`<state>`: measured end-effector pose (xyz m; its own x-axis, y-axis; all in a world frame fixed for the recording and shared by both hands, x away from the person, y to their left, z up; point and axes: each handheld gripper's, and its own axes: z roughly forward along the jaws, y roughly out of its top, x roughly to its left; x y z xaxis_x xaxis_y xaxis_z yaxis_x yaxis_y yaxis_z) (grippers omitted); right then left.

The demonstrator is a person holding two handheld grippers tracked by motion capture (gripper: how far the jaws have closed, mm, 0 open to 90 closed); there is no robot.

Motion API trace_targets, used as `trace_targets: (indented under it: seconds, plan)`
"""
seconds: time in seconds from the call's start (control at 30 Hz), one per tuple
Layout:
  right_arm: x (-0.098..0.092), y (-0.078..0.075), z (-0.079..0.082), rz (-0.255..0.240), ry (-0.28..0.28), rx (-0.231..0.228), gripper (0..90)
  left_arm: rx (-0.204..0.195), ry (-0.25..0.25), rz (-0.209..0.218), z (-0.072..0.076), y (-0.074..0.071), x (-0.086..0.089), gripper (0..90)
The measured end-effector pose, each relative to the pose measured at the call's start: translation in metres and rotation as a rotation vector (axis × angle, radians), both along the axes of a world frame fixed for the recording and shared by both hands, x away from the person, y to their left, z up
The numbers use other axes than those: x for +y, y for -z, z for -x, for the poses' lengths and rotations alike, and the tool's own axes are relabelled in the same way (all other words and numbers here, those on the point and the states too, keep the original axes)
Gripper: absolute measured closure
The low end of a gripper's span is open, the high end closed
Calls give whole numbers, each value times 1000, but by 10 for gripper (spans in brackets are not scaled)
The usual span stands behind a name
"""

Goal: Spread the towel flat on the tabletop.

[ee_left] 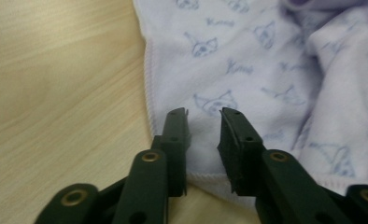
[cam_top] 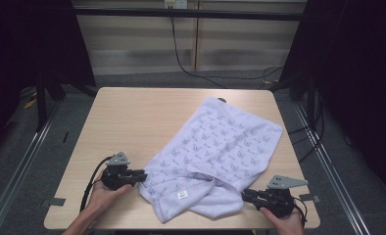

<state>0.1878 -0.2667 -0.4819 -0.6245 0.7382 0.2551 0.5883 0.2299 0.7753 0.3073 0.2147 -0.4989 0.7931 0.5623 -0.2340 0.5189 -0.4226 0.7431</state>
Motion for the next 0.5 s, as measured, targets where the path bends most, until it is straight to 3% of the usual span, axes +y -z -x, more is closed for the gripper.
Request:
trace_targets:
  seconds: [0.07, 0.13, 0.2, 0.3, 0.43, 0.5]
  plan:
    - [4, -7, -6, -20, 1, -21, 673, -18, 1, 49, 5, -10, -1, 709]
    - [21, -15, -22, -25, -29, -39, 643, -13, 37, 94, 13, -19, -4, 702]
    - [27, -16, -26, -25, -39, -48, 643, -2, 90, 131, 24, -23, -10, 702]
    - [53, -19, -50, -40, -84, -66, 623, 27, 141, 151, 35, -20, -20, 692]
    - [93, -17, -79, -31, -156, -48, 561, 70, 181, 165, 43, -13, -25, 635]
    - [100, -16, -82, -22, -161, -43, 546, 85, 189, 175, 44, -10, -25, 608]
